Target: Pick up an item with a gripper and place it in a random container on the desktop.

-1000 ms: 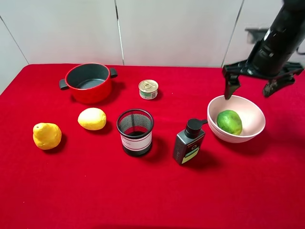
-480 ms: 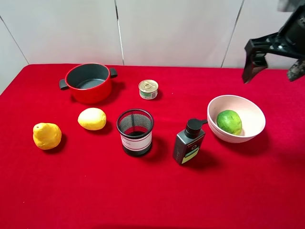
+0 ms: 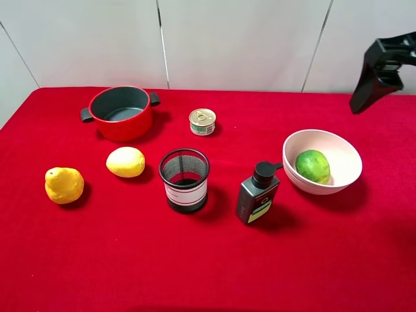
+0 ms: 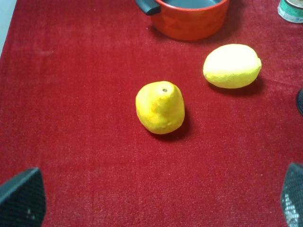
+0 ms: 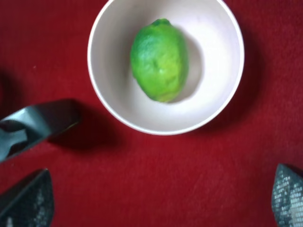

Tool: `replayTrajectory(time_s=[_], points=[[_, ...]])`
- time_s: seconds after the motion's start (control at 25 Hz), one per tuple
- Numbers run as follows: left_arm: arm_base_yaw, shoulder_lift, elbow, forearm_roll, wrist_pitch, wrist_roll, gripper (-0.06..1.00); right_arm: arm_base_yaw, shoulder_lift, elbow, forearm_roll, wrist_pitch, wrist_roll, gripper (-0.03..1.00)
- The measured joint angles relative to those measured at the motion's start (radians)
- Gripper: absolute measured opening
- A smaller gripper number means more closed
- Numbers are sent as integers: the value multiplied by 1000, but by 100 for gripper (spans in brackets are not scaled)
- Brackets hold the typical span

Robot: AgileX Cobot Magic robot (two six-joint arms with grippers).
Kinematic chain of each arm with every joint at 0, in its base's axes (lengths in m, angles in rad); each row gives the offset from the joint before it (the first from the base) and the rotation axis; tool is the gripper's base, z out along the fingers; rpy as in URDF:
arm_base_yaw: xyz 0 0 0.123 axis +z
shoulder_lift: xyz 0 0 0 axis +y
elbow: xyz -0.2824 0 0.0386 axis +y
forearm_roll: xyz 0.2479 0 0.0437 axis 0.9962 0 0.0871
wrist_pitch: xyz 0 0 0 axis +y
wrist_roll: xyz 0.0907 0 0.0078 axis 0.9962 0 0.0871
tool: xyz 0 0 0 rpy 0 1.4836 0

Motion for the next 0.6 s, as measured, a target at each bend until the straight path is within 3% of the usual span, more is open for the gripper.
replayTrajectory(time_s=[0.6], points=[[0, 0, 0, 0, 0, 0, 100, 0, -461, 209, 11, 4, 0, 69]])
